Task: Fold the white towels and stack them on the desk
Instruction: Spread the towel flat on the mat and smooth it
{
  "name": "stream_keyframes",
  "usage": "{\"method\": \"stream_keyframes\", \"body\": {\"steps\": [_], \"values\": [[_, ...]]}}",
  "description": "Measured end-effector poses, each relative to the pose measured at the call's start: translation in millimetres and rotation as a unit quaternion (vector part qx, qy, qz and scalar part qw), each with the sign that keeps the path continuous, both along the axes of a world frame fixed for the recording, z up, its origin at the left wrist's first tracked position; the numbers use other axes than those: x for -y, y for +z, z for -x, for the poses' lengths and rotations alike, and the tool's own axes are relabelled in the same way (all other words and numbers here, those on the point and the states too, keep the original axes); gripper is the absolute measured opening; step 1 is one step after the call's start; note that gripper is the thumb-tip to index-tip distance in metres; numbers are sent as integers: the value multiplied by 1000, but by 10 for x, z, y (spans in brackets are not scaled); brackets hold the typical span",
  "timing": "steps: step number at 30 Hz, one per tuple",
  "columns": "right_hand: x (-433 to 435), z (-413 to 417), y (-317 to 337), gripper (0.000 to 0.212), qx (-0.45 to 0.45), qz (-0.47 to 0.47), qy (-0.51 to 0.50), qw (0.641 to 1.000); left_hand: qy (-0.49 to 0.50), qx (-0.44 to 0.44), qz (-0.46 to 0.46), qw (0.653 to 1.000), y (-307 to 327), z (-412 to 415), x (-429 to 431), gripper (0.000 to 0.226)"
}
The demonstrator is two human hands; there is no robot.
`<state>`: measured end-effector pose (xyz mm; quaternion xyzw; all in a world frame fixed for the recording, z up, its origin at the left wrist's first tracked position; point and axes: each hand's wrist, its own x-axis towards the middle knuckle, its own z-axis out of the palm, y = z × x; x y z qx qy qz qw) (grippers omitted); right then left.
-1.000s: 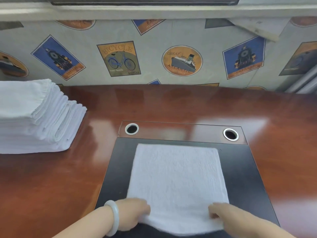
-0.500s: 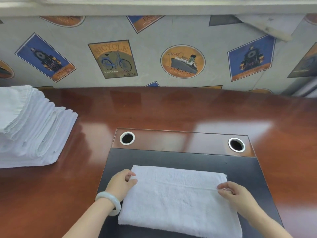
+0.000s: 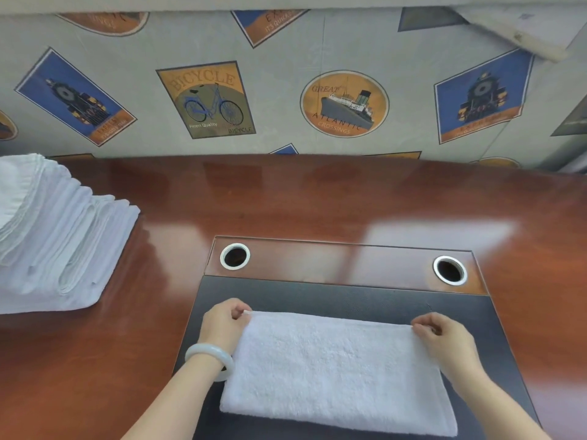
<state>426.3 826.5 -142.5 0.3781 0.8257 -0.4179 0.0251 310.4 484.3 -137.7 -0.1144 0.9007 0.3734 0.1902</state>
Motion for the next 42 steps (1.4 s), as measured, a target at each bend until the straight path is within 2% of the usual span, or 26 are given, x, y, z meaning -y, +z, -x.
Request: {"method": "stream_keyframes", "body": {"steps": [11, 13, 15, 17, 19, 20, 21, 23, 25, 27, 30, 32, 37, 39, 42], "values": [[41, -21, -198, 19, -66, -46, -13, 997, 46, -57, 10, 997, -108, 42, -67, 15], [95, -26, -329, 19, -54, -100, 3, 994, 47, -57, 12, 997, -154, 28, -135, 14], [157, -35, -460, 20, -35, -221, 19, 974, 25, -81, 64, 994, -180, -3, -185, 5], [261, -69, -496, 22, -52, -332, 30, 941, -47, -189, 156, 968, -214, -85, -252, 17], [511, -60, -456, 34, -125, -368, 90, 917, -167, -325, 158, 917, -230, -274, -424, 21], [691, -55, -443, 38, -164, -360, 147, 906, -235, -356, 144, 893, -249, -393, -537, 20], [888, -60, -466, 42, -184, -344, 214, 895, -297, -362, 139, 873, -313, -507, -636, 25], [1203, -94, -567, 48, -155, -318, 332, 874, -384, -295, 176, 857, -465, -660, -757, 42], [1270, -109, -671, 54, -104, -309, 376, 867, -407, -241, 224, 852, -597, -676, -702, 53], [1111, -153, -763, 61, -58, -325, 357, 874, -405, -219, 248, 852, -672, -658, -526, 58], [685, -321, -731, 72, 12, -340, 246, 908, -355, -205, 288, 865, -686, -653, -268, 61], [495, -437, -696, 77, 41, -353, 226, 907, -318, -191, 302, 878, -688, -657, -181, 65], [572, -430, -651, 81, 37, -371, 145, 917, -240, -197, 297, 903, -612, -717, -308, 66], [850, -341, -545, 74, -19, -379, 160, 911, -255, -230, 266, 901, -516, -830, -536, 61], [1336, -369, -544, 59, -80, -357, 286, 886, -355, -250, 232, 870, -523, -1117, -825, 59]]}}
